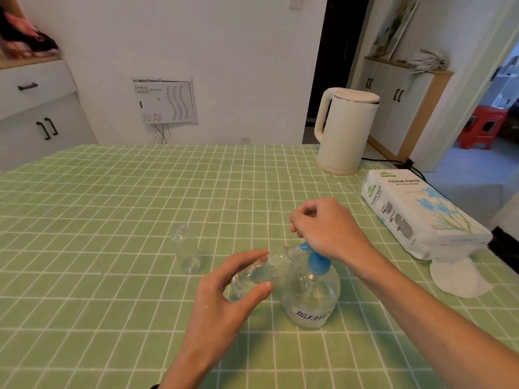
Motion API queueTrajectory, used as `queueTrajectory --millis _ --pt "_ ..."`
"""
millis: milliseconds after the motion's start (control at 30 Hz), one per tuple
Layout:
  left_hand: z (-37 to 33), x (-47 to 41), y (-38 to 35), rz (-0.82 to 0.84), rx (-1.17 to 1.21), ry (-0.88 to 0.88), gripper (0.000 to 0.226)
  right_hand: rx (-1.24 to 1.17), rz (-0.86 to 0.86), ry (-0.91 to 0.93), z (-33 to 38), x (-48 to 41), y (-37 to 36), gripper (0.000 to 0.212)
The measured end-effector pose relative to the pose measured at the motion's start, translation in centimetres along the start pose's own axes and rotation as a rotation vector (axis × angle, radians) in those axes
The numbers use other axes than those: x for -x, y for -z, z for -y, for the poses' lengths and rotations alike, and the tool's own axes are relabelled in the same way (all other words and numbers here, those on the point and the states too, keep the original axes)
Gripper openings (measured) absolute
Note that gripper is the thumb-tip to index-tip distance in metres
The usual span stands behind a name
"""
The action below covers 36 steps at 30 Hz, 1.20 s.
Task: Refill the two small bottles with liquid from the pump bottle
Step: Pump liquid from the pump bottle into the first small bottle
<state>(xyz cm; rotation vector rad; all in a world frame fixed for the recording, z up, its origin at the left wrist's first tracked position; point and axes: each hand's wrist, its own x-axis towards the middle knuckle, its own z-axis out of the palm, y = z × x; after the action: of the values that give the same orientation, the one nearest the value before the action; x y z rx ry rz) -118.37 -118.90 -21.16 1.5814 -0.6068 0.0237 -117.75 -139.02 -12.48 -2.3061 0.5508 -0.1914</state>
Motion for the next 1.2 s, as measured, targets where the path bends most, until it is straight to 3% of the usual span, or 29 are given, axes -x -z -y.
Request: queueTrajectory --millis 767,1200 --pt "0.0 0.0 -0.1 0.005 -0.004 0.000 0.045 -0.019 0.001 -0.012 -0.1 0.2 0.2 0.022" --pt "0.2 0.2 -0.1 0.007 -0.006 0.002 0.043 -0.087 0.016 -0.058 -1.0 0.3 -0.8 0.030"
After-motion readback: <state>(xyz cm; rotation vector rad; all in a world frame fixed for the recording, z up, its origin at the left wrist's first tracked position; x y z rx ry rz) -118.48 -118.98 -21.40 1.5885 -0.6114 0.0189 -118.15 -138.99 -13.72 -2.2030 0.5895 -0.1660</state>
